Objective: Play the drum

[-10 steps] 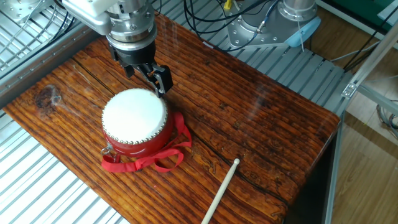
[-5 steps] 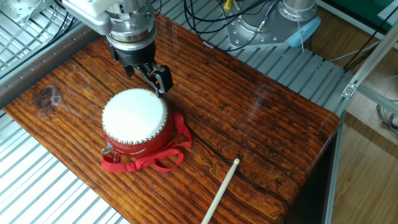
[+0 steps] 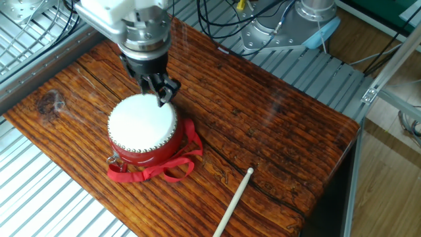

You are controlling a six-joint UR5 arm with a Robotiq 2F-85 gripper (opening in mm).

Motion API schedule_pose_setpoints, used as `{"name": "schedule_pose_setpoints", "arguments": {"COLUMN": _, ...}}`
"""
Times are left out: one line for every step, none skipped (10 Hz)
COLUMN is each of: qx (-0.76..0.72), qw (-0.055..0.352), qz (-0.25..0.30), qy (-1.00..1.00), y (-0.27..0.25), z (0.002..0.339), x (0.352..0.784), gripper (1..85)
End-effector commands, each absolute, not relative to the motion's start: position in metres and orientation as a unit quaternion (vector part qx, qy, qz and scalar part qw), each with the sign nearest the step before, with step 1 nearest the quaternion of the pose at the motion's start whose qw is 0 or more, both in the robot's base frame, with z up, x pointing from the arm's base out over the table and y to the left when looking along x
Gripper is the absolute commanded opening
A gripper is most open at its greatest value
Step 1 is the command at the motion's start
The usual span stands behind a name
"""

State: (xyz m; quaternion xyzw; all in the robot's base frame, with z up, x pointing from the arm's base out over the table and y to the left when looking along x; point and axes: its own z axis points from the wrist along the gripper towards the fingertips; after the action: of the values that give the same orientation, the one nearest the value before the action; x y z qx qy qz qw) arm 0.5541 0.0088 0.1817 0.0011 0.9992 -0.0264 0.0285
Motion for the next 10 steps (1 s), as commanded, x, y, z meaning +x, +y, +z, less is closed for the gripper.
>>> {"name": "schedule_pose_setpoints", "arguments": {"qx": 0.022, "qw": 0.033, "qz": 0.0, "qy": 0.999, "y": 0.038, "z": 0.186, "x": 0.549, "gripper": 1.0}}
{"name": "schedule_pose_setpoints", "arguments": {"qx": 0.029, "qw": 0.035, "qz": 0.023, "qy": 0.999, "y": 0.064, "z": 0.194, "x": 0.54, "gripper": 1.0}}
{"name": "schedule_pose_setpoints", "arguments": {"qx": 0.028, "qw": 0.042, "qz": 0.022, "qy": 0.998, "y": 0.076, "z": 0.197, "x": 0.534, "gripper": 1.0}}
{"name": "schedule_pose_setpoints", "arguments": {"qx": 0.026, "qw": 0.045, "qz": 0.024, "qy": 0.998, "y": 0.088, "z": 0.199, "x": 0.527, "gripper": 1.0}}
{"name": "schedule_pose_setpoints", "arguments": {"qx": 0.028, "qw": 0.046, "qz": 0.033, "qy": 0.998, "y": 0.101, "z": 0.2, "x": 0.52, "gripper": 1.0}}
{"name": "schedule_pose_setpoints", "arguments": {"qx": 0.032, "qw": 0.05, "qz": 0.034, "qy": 0.998, "y": 0.108, "z": 0.199, "x": 0.517, "gripper": 1.0}}
{"name": "schedule_pose_setpoints", "arguments": {"qx": 0.031, "qw": 0.055, "qz": 0.043, "qy": 0.997, "y": 0.116, "z": 0.198, "x": 0.516, "gripper": 1.0}}
{"name": "schedule_pose_setpoints", "arguments": {"qx": 0.03, "qw": 0.055, "qz": 0.054, "qy": 0.997, "y": 0.125, "z": 0.198, "x": 0.514, "gripper": 1.0}}
{"name": "schedule_pose_setpoints", "arguments": {"qx": 0.028, "qw": 0.055, "qz": 0.051, "qy": 0.997, "y": 0.126, "z": 0.196, "x": 0.512, "gripper": 1.0}}
{"name": "schedule_pose_setpoints", "arguments": {"qx": 0.021, "qw": 0.054, "qz": 0.044, "qy": 0.997, "y": 0.122, "z": 0.195, "x": 0.511, "gripper": 1.0}}
